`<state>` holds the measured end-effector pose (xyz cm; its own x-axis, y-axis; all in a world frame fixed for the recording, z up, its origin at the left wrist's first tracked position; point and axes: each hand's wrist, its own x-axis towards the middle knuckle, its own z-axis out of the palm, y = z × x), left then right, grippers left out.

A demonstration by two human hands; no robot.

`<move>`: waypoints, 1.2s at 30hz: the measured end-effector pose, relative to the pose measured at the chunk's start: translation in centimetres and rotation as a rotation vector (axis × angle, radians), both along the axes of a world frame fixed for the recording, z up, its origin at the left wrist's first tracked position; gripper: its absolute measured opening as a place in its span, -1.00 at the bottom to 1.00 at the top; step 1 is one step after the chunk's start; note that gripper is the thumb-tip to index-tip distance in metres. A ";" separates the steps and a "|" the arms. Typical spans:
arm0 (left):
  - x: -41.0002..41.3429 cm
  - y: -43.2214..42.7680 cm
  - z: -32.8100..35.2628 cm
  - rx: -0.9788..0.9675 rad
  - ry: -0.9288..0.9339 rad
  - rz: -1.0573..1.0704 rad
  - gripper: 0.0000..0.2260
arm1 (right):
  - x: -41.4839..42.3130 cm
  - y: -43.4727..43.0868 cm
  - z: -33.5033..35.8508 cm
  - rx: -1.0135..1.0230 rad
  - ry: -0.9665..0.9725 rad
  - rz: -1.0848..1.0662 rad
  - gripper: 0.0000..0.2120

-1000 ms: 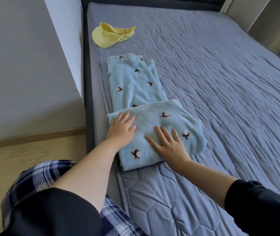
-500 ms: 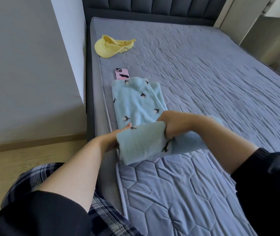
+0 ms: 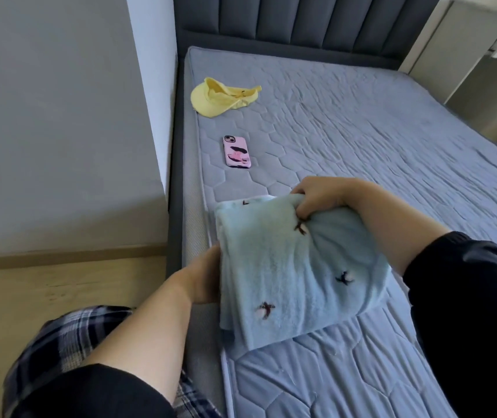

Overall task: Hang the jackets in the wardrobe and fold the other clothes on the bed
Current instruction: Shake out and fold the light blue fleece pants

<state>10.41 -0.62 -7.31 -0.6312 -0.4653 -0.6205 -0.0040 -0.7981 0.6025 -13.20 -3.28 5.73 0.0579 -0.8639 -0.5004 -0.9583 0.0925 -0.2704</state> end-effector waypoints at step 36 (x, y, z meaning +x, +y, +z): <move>-1.1 -2.9 2.8 -0.508 -0.454 0.230 -0.89 | 3.2 2.7 -9.7 -0.530 0.121 -0.309 -0.40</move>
